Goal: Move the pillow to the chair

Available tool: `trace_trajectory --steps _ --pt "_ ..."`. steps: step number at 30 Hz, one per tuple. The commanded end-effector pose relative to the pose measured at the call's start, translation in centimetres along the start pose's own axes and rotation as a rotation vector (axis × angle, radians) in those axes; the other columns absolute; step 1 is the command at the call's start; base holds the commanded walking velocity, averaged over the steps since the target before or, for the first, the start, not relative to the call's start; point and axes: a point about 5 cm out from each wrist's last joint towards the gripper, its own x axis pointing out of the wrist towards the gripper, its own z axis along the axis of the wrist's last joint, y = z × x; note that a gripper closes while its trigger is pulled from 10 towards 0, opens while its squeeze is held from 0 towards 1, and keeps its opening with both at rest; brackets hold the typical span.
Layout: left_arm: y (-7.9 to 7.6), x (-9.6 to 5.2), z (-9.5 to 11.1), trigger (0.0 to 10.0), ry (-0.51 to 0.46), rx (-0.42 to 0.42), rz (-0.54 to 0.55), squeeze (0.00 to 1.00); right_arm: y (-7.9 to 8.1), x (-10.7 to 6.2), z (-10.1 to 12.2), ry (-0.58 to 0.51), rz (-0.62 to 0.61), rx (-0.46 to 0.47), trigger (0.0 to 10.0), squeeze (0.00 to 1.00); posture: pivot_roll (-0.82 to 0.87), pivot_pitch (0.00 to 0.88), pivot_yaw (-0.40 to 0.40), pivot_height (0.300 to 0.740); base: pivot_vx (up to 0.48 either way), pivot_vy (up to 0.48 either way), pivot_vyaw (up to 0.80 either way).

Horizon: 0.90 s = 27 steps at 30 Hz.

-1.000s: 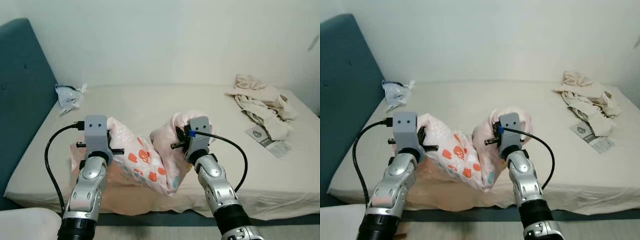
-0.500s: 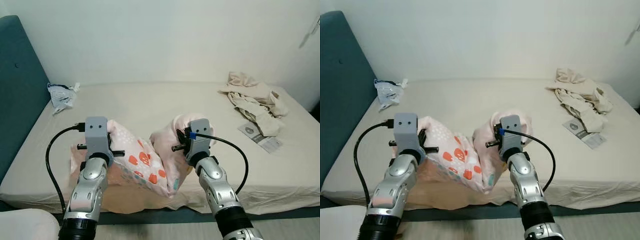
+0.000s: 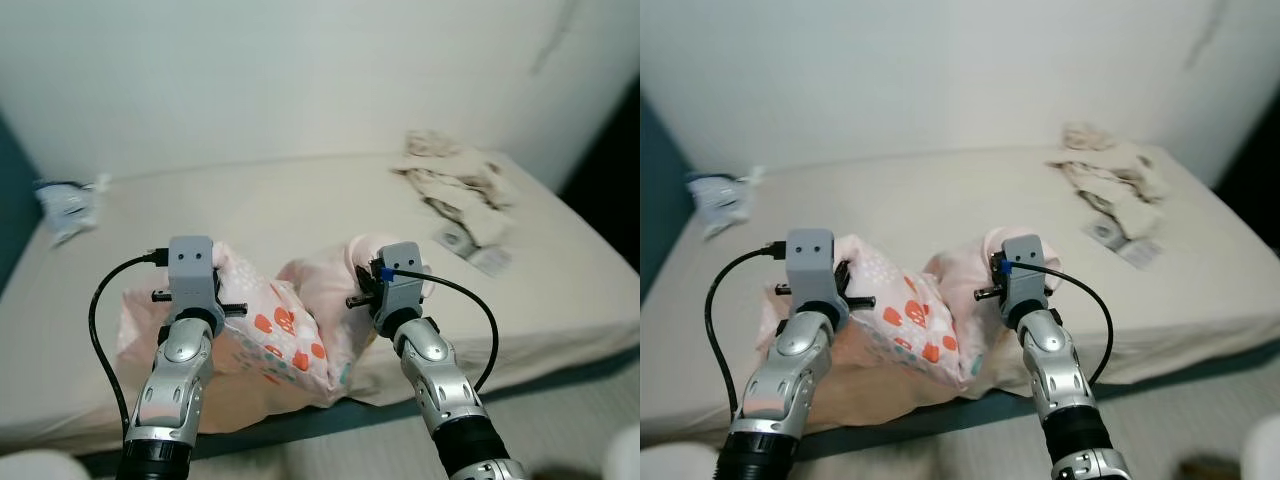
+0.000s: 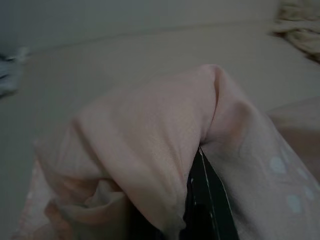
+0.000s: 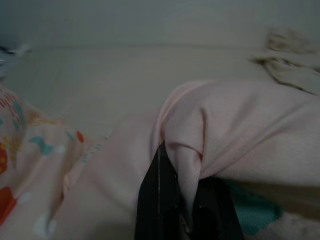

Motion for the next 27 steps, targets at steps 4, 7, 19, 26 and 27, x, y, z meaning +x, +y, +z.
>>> trace_trajectory --steps 4,7,19,26,27 --pt "-0.71 -0.01 0.17 10.0 -0.015 0.01 -0.037 0.0 0.69 0.37 1.11 -0.045 0.024 -0.005 10.0 0.0 0.02 0.065 -0.024 0.74 0.0 0.0 -0.8" --pt "-0.68 -0.07 0.08 10.0 -0.013 0.01 -0.038 0.0 0.7 0.33 1.03 -0.041 0.023 -0.006 10.0 0.0 0.02 0.062 -0.025 0.74 0.0 0.0 -0.8" --pt "-0.46 -0.25 -0.18 10.0 -0.007 0.004 -0.027 0.0 0.74 0.28 0.99 -0.034 0.029 -0.009 10.0 0.0 0.02 0.07 -0.031 0.74 0.0 0.0 -0.8" --pt "-0.51 -0.25 -0.29 10.0 -0.009 0.003 -0.024 0.0 0.6 0.29 1.06 -0.033 0.028 -0.013 10.0 0.0 0.02 0.069 -0.033 0.74 0.0 0.0 -0.8" --pt "-0.51 -0.24 -0.29 10.0 -0.009 0.002 -0.024 0.0 0.6 0.29 1.1 -0.034 0.029 -0.014 10.0 0.0 0.01 0.068 -0.034 0.74 0.0 0.0 -0.8"
